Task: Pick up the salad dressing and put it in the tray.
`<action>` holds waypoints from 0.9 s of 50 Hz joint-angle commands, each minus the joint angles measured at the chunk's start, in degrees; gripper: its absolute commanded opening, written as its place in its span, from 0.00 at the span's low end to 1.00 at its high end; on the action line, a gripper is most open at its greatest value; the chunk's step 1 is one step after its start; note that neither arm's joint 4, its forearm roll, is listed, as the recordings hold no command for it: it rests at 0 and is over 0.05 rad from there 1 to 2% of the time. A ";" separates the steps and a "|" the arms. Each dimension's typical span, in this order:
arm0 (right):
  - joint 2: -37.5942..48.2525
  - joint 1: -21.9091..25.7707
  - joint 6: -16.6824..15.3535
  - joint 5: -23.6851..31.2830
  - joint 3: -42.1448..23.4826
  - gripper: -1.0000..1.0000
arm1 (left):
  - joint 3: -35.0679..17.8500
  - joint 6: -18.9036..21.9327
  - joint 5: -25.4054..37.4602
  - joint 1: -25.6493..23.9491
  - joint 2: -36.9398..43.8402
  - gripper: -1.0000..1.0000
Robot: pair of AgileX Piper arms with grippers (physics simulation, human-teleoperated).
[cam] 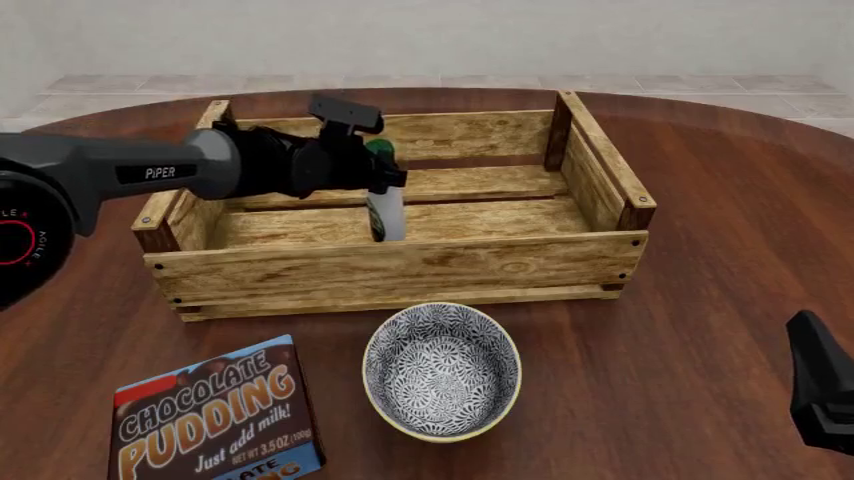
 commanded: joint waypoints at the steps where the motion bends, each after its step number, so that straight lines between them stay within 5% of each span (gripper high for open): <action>1: 0.00 0.00 -0.04 0.03 -0.03 1.00 | 1.34 0.64 0.13 -0.08 1.88 0.00; 3: 0.00 0.04 -0.05 0.00 0.01 1.00 | 1.18 0.57 0.31 -0.06 1.78 0.00; 4: 0.00 0.04 -0.05 0.00 0.02 1.00 | 1.17 0.58 0.41 0.16 1.71 1.00; 45: 0.00 0.07 -0.21 -0.10 0.05 1.00 | 2.19 1.50 0.69 0.17 -0.76 1.00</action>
